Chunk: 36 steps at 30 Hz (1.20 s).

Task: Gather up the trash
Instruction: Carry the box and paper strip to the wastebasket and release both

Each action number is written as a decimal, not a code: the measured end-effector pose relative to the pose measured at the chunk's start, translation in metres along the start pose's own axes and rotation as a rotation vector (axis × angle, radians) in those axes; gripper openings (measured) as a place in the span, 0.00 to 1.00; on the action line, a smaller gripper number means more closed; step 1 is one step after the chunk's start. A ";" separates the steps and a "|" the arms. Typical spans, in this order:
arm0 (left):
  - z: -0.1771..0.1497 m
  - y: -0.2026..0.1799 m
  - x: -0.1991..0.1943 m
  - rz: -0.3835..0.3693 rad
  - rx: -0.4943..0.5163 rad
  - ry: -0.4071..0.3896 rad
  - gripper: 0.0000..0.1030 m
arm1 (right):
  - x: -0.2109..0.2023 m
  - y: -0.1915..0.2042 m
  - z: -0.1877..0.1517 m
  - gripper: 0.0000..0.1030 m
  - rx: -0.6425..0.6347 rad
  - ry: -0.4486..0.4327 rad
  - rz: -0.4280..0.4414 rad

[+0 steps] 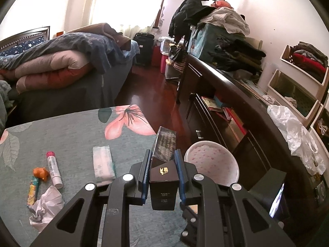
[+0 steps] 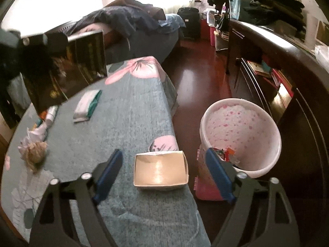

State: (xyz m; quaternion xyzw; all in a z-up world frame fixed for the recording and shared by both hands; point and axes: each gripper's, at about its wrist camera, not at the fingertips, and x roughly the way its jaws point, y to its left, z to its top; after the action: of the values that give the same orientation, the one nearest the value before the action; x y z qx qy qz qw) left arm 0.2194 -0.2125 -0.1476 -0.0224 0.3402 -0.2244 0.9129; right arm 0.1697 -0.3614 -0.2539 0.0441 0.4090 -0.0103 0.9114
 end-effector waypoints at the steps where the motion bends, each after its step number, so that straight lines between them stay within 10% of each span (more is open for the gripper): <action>1: 0.000 0.001 0.000 0.000 -0.003 0.001 0.22 | 0.003 0.000 -0.001 0.50 0.003 0.019 0.008; 19: 0.015 -0.045 0.001 -0.057 0.070 -0.026 0.22 | -0.069 -0.063 0.019 0.50 0.115 -0.160 -0.028; 36: 0.018 -0.134 0.093 -0.153 0.219 0.068 0.22 | -0.039 -0.177 0.012 0.50 0.301 -0.155 -0.205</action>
State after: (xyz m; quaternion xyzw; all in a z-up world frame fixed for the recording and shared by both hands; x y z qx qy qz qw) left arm 0.2400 -0.3739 -0.1643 0.0588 0.3418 -0.3299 0.8780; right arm 0.1431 -0.5390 -0.2299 0.1368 0.3338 -0.1676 0.9175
